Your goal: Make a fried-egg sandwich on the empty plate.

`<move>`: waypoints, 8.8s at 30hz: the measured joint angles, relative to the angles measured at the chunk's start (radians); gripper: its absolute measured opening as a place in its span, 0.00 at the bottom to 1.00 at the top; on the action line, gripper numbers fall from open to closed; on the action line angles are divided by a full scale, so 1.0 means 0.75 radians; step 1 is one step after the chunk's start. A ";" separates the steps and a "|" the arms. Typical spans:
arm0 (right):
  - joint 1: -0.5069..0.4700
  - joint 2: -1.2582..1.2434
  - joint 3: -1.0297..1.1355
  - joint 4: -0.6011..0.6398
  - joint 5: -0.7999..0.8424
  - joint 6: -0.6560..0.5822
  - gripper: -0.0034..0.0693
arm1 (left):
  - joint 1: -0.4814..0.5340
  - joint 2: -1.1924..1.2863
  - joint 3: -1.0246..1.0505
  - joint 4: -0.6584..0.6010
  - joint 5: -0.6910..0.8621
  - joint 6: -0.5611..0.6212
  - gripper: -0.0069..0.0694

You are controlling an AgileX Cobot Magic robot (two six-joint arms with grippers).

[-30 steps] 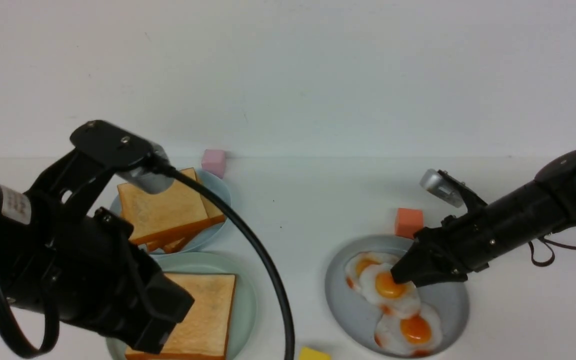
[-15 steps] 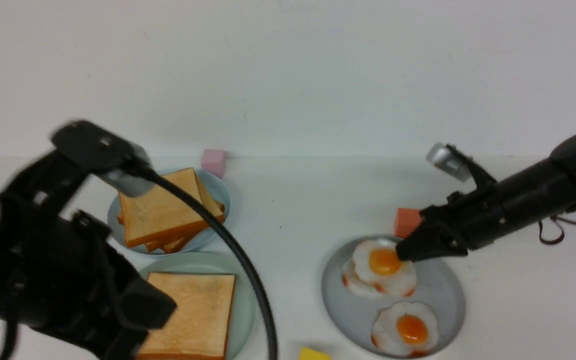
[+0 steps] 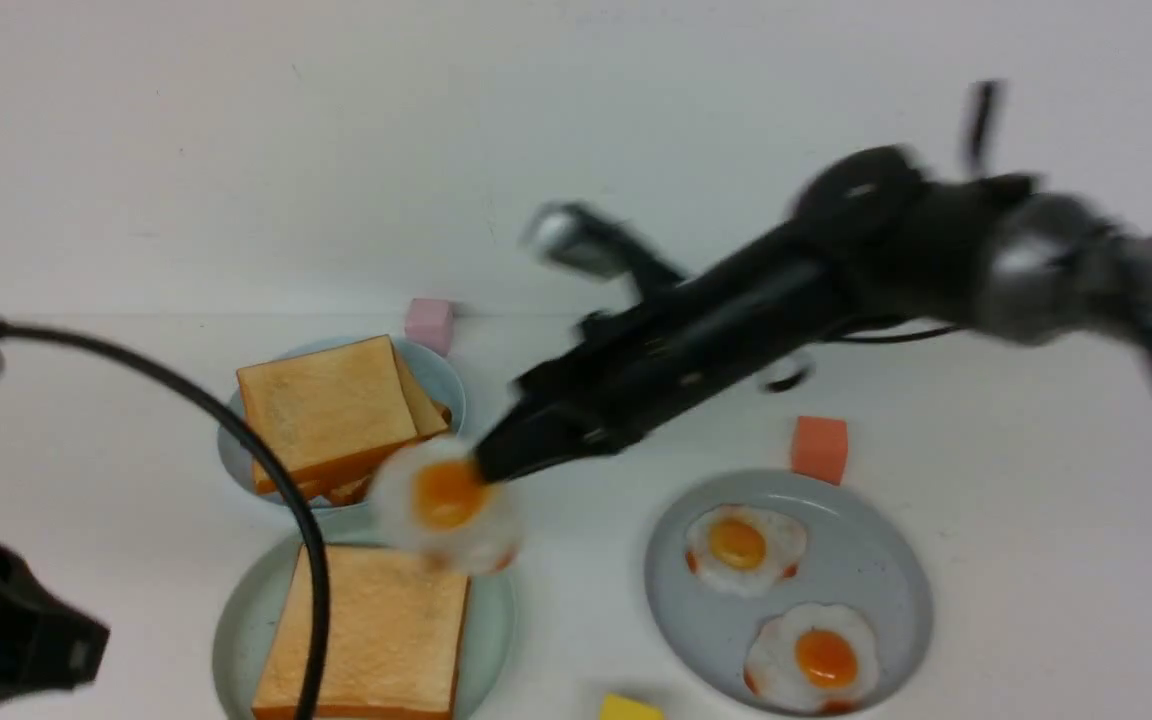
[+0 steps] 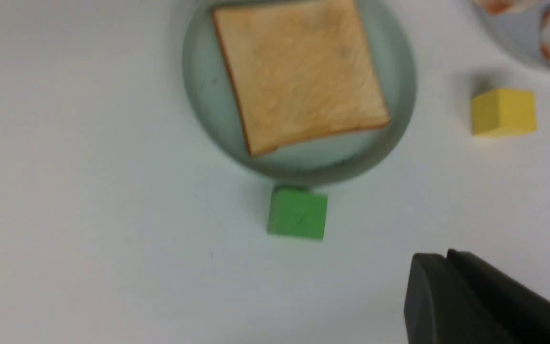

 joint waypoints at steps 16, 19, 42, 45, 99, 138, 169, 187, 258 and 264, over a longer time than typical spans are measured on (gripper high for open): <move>0.125 0.345 -0.211 -0.025 -0.135 0.038 0.29 | 0.000 0.000 0.057 0.003 -0.012 -0.008 0.14; 0.125 0.341 -0.215 -0.030 -0.128 0.037 0.43 | 0.000 0.000 0.057 0.003 -0.014 -0.008 0.14; -0.033 -0.592 -0.141 -1.028 0.190 0.624 0.72 | 0.359 0.774 -0.221 -0.386 -0.492 -0.060 0.16; -0.033 -0.723 0.004 -0.956 0.175 0.597 0.72 | 0.419 0.907 -0.268 -0.539 -0.457 0.020 0.19; -0.032 -1.023 0.519 -0.381 0.204 0.062 0.72 | 0.429 1.142 -0.181 -1.169 -0.226 1.128 0.11; -0.032 -1.023 0.519 -0.511 0.159 0.080 0.51 | 0.429 0.925 -0.081 -0.576 -0.282 0.620 0.71; -0.059 -2.162 1.646 -1.015 -0.792 0.622 0.03 | -0.172 -0.166 0.188 -0.490 0.078 0.092 0.07; -0.059 -2.325 1.796 -0.998 -0.838 0.622 0.04 | -0.176 -0.709 0.254 -0.404 0.118 -0.153 0.07; -0.435 -2.658 1.849 -1.245 -0.659 0.913 0.09 | 0.227 -1.190 1.154 0.470 -0.918 -0.591 0.11; -0.546 -2.775 2.081 -1.519 -0.646 1.278 0.10 | 0.227 -1.190 1.154 0.470 -0.918 -0.591 0.12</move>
